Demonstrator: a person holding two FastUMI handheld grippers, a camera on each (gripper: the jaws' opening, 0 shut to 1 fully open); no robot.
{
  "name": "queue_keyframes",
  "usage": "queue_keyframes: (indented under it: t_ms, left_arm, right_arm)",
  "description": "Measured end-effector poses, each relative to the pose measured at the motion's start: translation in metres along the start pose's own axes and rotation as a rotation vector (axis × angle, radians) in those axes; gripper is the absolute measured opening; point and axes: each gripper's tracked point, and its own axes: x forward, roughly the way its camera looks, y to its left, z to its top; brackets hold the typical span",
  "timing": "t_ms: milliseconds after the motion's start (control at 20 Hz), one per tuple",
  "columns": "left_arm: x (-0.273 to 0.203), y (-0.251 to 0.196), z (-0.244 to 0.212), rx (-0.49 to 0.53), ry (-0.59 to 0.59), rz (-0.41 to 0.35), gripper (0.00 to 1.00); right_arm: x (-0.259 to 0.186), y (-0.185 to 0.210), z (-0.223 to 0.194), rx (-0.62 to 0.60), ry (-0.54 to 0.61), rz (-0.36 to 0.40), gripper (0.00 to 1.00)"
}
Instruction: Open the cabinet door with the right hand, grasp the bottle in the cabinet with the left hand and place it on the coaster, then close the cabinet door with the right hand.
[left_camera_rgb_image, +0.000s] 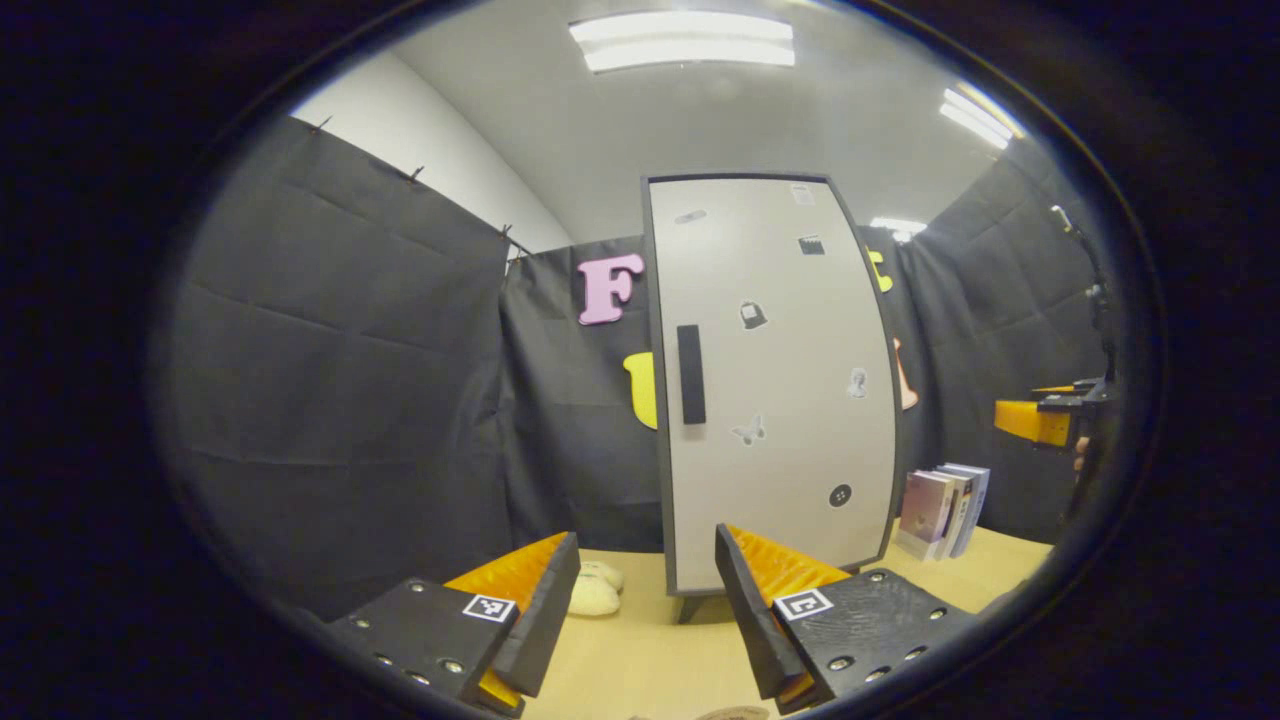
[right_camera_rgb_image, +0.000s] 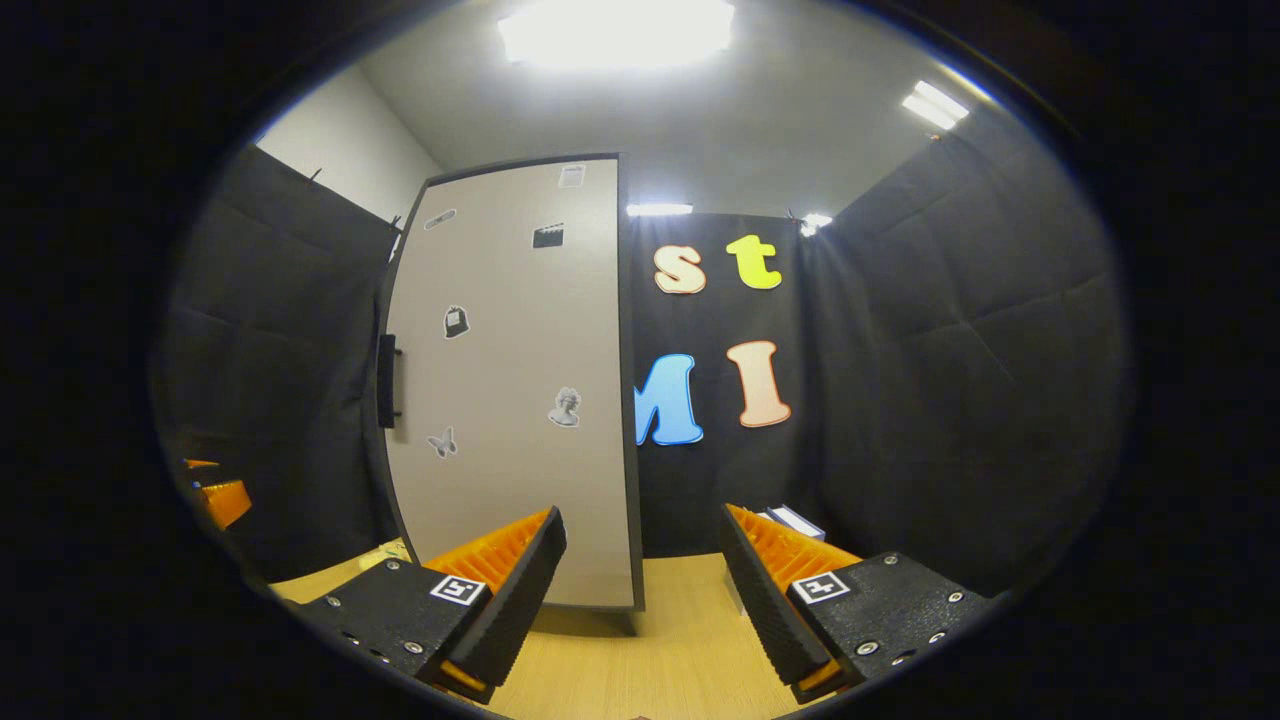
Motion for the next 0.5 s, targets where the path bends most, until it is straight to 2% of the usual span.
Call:
queue_keyframes:
  t_ms: [50, 100, 300, 400, 500]
  left_arm:
    - [-0.003, 0.006, -0.001, 0.002, 0.003, 0.012, 0.78]
    - [-0.006, 0.014, 0.0, 0.003, 0.003, 0.025, 0.75]
    - [-0.02, 0.05, -0.001, 0.018, 0.006, 0.09, 0.82]
    - [-0.026, 0.068, -0.003, 0.028, 0.013, 0.126, 0.75]
    - [-0.035, 0.087, -0.004, 0.034, 0.015, 0.159, 0.75]
  right_arm:
    - [0.007, 0.008, 0.005, 0.004, -0.007, 0.016, 0.95]
    - [0.012, 0.015, 0.008, 0.01, -0.012, 0.031, 0.95]
    - [0.037, 0.049, 0.02, 0.023, -0.024, 0.09, 0.95]
    - [0.048, 0.066, 0.028, 0.025, -0.03, 0.117, 0.95]
    - [0.06, 0.084, 0.038, 0.029, -0.044, 0.144, 0.95]
